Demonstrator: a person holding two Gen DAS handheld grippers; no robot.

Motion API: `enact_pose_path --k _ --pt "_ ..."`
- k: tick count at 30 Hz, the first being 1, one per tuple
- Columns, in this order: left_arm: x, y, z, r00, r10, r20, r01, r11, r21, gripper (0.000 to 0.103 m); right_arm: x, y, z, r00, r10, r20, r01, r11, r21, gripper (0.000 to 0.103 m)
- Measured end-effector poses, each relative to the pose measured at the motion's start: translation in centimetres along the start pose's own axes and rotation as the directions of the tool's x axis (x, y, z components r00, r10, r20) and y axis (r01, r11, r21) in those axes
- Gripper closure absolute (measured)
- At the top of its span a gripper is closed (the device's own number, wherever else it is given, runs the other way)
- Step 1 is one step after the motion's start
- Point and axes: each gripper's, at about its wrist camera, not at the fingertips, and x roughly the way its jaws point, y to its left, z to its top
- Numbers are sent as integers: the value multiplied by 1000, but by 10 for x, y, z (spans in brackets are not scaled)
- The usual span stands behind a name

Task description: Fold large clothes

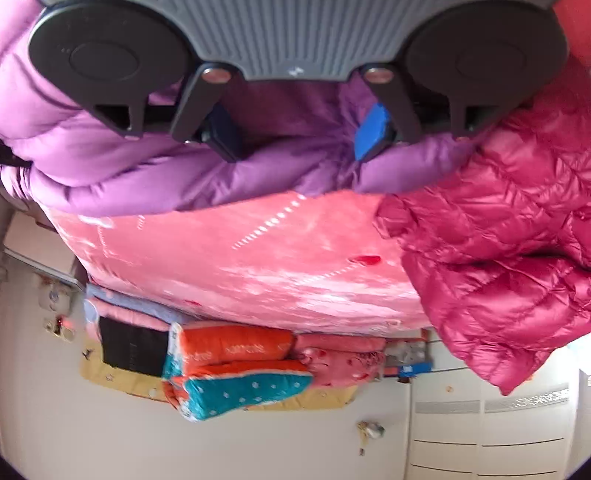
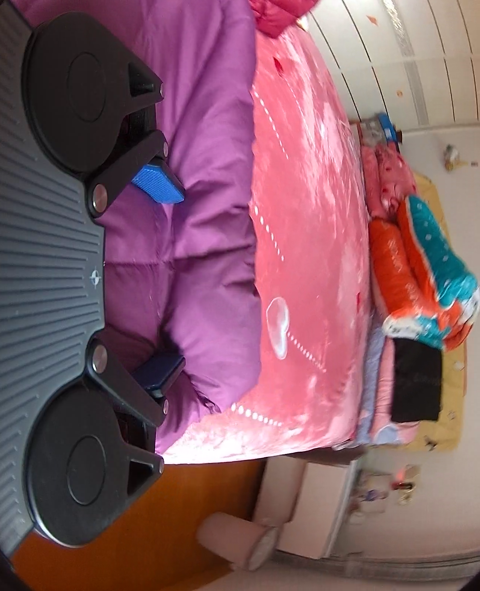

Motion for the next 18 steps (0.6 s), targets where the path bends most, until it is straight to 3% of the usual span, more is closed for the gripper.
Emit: enact_pose_path --k 8,18 --pt "25 10 -3 999 16 29 -14 998 -57 22 38 -8 4 998 -7 -55 12 995 100 0" --pt "46 15 -20 998 -20 51 26 994 -108 13 54 -8 -11 1000 -1 1 1 993 122 0"
